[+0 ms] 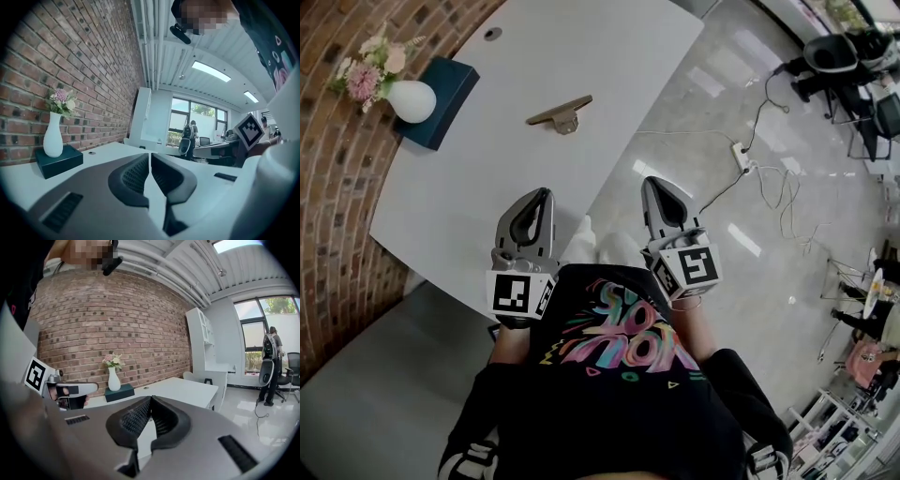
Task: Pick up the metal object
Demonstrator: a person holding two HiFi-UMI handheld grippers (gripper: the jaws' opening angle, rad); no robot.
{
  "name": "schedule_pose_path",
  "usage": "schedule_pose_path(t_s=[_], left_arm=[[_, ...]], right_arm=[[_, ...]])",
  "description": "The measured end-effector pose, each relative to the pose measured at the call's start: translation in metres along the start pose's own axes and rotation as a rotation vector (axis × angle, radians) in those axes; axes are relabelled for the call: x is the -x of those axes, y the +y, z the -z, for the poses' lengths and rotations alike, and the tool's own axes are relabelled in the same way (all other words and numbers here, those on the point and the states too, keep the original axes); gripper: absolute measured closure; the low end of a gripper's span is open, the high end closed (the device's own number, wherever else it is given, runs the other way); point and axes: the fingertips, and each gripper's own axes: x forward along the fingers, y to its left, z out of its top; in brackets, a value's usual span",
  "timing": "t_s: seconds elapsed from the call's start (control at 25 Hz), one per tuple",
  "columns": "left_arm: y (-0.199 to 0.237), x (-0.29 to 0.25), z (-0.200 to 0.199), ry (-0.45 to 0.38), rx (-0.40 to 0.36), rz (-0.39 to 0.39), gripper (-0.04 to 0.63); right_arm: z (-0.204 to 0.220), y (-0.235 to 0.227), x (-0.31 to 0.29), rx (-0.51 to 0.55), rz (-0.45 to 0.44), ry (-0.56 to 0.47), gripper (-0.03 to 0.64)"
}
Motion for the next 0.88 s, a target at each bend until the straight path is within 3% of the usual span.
schedule_pose_path(t_s=[0.24, 0.4, 0.88], left_arm=[[0.016, -0.018, 0.005, 0.020, 0.033, -0.029, 0.561], [0.034, -0.033, 0.008, 0.016, 0.059, -0.093, 0.561], [0.077, -0.106, -0.017, -0.056, 0.073, -0.456, 0.561]], right_arm=[[-0.001, -0.013, -0.029, 0.017, -0.021, 0.041, 0.600], [-0.007, -0.026, -0.065, 0.040, -0.069, 0.046, 0.600], [-0.055, -0.058, -0.200, 0.144, -0.442, 0.061, 0.600]])
